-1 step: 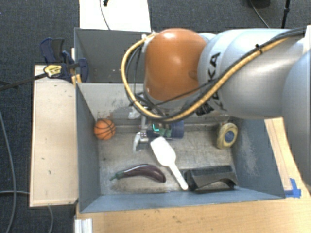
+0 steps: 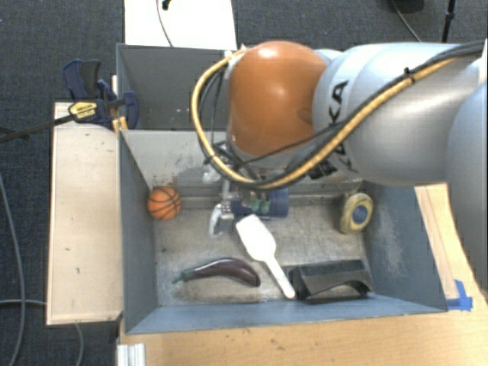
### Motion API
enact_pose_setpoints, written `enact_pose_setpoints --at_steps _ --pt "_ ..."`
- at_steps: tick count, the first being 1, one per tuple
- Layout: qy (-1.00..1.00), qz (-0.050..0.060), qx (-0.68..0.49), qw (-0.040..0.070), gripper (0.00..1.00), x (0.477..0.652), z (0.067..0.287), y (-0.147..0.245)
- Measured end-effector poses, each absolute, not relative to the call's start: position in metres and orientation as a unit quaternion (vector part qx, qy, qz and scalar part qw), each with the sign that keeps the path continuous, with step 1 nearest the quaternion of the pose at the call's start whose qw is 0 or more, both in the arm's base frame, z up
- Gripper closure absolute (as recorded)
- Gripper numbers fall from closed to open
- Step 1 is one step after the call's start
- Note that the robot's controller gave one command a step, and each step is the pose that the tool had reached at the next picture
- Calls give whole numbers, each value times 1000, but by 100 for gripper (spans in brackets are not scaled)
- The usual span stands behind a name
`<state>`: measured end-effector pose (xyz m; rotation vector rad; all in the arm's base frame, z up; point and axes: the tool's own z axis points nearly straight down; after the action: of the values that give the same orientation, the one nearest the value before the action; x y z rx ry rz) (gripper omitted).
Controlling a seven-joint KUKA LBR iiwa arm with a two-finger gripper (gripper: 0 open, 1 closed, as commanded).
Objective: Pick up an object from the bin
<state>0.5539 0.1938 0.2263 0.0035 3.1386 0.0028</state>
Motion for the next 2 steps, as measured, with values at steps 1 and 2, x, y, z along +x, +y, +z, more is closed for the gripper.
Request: enact_pose_setpoints --at_steps 1,2 --pt "1000 1 -5 3 0 524 156 180" --pt "1000 0 10 -2 0 506 136 173"
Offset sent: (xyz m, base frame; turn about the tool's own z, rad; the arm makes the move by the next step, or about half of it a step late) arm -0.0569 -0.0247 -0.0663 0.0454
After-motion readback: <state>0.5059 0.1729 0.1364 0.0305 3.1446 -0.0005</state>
